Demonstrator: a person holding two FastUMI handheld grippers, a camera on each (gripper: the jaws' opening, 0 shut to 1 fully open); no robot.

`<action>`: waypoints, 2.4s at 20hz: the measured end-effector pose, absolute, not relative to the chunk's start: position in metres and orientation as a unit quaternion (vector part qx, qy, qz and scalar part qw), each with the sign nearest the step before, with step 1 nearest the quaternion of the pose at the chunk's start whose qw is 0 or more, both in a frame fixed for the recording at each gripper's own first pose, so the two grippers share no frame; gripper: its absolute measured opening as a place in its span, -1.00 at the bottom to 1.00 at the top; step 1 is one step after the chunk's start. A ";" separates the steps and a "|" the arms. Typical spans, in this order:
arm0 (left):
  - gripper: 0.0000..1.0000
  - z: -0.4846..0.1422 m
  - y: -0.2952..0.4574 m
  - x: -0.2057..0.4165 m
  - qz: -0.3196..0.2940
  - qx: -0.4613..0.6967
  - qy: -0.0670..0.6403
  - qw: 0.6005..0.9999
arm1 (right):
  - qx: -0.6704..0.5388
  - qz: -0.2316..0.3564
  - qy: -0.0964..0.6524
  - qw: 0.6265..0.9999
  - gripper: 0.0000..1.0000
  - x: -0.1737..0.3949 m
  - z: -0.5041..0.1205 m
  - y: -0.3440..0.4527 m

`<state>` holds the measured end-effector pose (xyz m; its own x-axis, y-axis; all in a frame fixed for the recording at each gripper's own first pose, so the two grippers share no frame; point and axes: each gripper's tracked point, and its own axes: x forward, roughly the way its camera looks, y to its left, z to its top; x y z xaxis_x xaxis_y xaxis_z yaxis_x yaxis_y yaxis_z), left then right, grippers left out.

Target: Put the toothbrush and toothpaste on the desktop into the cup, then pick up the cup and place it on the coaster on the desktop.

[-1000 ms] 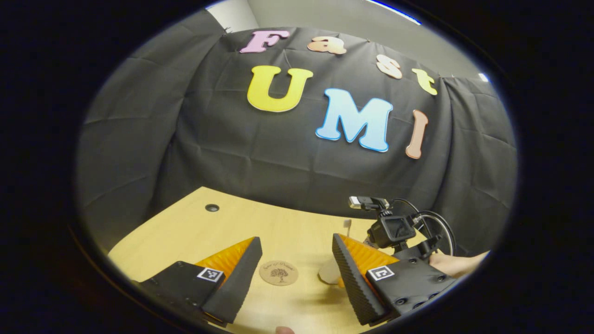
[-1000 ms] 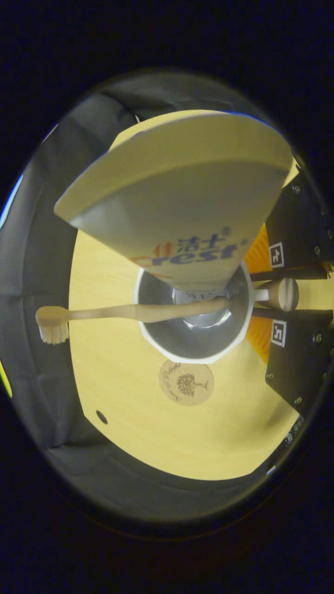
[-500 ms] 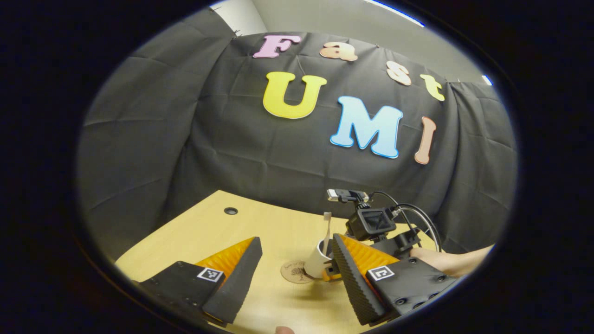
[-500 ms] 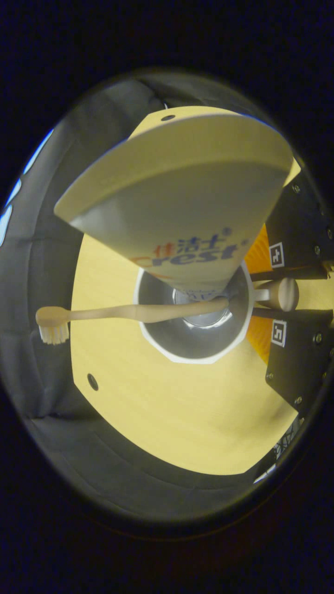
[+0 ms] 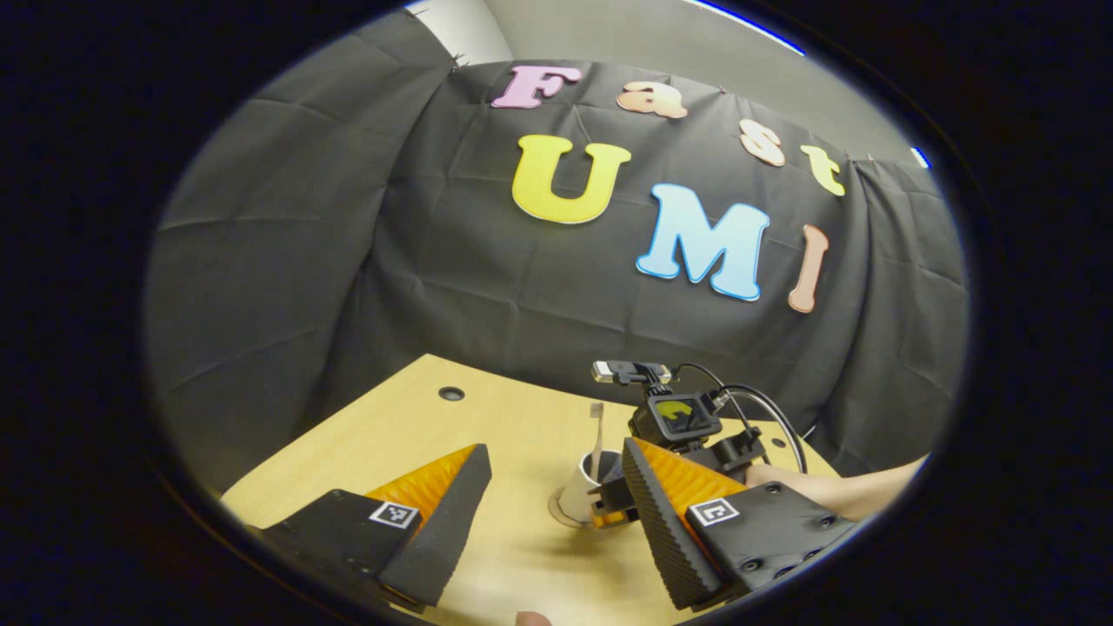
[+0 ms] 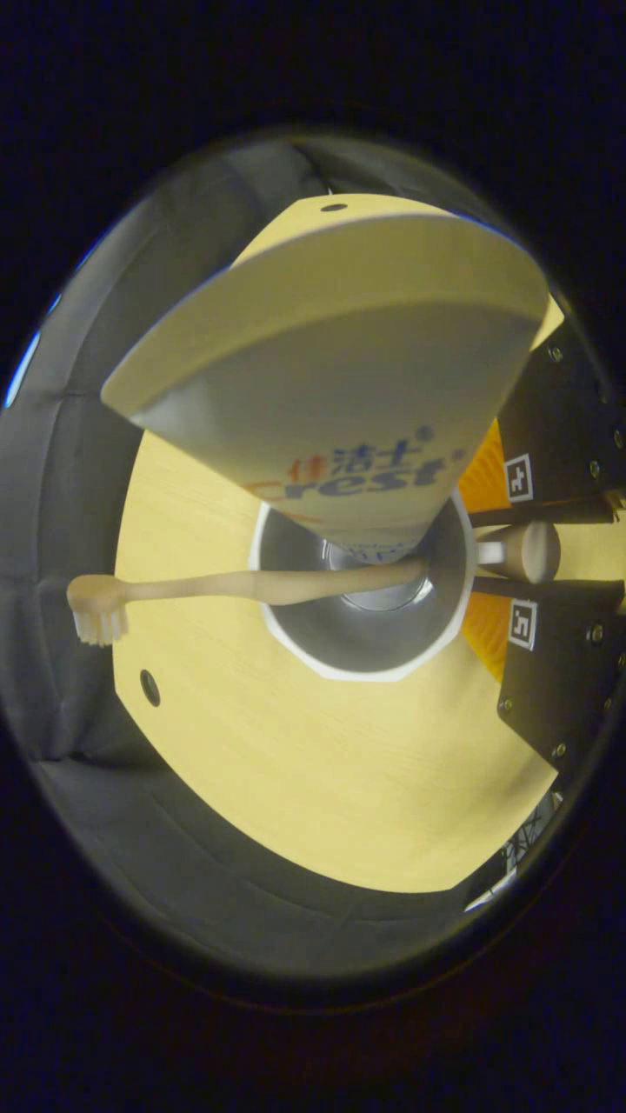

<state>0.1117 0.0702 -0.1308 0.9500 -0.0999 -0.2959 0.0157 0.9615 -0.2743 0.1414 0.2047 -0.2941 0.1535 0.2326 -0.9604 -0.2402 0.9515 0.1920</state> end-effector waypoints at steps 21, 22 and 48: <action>0.93 -0.115 0.054 0.126 -0.040 -0.129 0.141 0.981 | 0.073 0.175 0.552 0.812 0.83 0.123 -0.228 0.173; 0.93 -0.111 0.051 0.126 -0.044 -0.126 0.139 0.981 | 0.079 0.172 0.545 0.817 0.83 0.120 -0.219 0.165; 0.94 -0.044 -0.043 0.093 -0.063 -0.093 0.072 0.991 | 0.049 0.061 0.190 0.979 0.82 0.057 -0.034 -0.018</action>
